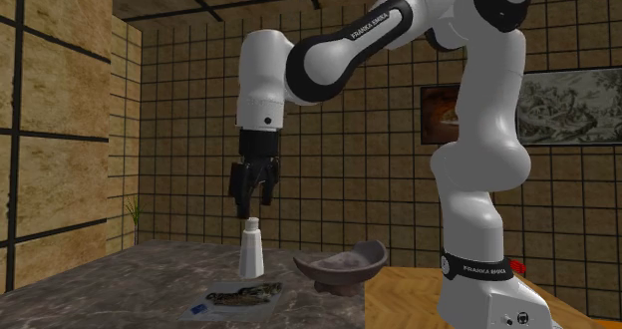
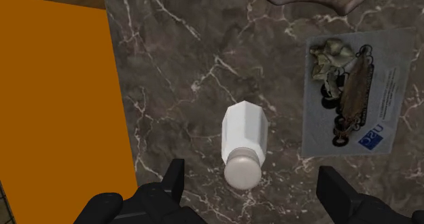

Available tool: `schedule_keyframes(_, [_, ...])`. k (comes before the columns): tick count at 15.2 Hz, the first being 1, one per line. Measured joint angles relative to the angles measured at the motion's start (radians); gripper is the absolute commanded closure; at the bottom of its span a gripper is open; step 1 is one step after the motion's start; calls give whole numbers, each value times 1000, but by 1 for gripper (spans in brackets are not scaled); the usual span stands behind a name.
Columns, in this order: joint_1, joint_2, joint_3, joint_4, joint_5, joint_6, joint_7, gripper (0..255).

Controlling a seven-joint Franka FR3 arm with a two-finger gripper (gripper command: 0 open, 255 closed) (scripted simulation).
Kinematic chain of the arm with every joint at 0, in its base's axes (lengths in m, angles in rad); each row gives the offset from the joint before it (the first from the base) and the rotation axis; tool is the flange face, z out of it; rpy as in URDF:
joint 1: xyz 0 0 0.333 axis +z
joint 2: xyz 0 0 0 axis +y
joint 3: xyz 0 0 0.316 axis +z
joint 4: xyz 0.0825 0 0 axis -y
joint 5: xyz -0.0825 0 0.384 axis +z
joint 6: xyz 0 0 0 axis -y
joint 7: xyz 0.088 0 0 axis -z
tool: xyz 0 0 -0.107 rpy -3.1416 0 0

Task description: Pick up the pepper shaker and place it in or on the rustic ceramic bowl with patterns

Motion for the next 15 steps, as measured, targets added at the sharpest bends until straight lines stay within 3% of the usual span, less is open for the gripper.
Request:
schedule_keyframes(6, [-11, 58, 2, -26, -26, 81, 18, 0])
schedule_keyframes(13, [-12, 66, 3, -33, -30, 96, 22, 0])
schedule_keyframes(14, [-12, 66, 3, -33, -30, 96, 22, 255])
schedule_keyframes(15, [-12, 66, 3, -33, -30, 96, 22, 255])
